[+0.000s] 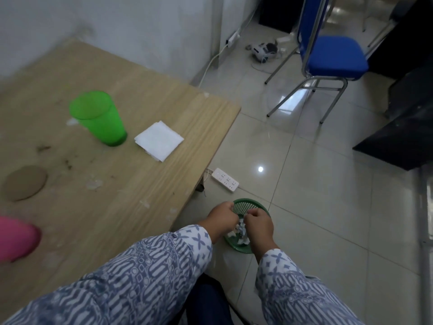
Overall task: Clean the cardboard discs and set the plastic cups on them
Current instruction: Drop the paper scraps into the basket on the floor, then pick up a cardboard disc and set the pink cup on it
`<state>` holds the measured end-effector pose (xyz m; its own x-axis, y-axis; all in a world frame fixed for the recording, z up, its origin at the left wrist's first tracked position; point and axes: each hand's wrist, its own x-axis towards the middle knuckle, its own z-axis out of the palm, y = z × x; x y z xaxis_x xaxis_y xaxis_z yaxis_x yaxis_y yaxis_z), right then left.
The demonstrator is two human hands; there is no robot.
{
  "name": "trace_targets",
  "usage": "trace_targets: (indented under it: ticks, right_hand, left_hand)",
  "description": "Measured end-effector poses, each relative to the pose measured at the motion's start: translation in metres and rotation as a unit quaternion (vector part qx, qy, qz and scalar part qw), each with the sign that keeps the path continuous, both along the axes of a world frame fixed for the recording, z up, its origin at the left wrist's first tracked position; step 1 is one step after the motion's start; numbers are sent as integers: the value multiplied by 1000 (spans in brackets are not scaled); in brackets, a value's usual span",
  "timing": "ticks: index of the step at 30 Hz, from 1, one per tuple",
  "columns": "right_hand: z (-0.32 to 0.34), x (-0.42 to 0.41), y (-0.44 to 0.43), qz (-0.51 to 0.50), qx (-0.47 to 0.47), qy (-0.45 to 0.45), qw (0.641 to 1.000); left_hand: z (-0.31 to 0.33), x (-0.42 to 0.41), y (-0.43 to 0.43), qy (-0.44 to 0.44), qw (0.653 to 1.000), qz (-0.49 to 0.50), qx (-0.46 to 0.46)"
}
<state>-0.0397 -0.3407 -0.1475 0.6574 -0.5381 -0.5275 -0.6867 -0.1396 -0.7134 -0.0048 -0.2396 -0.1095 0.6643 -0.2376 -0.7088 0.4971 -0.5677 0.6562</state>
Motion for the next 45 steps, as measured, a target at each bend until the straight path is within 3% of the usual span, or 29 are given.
trace_targets:
  ticks: [8,17,23,32,39,42,45]
  right_hand:
    - [85,8,42,76,-23,-157,984]
    - [144,28,134,251,-44,-232,939]
    - [158,37,198,387,-59,-235,890]
    - [147,76,246,506,-62,-222,831]
    - [132,132,281,634,-83,-218,737]
    - [128,153,303,698,-108,-226,671]
    - [129,169,329,773,-146,-226,574]
  left_hand:
    - [76,1,34,-117,991,56,-16]
    - [126,-12,135,-269,937,212,71]
    - [129,-25,201,-263,910,280,157]
    - [112,-18,241,-236,885,362,175]
    - [96,9,251,-222,841,434,234]
    - [90,21,256,-202,817,468,271]
    - [82,29,258,-183,809,469,304]
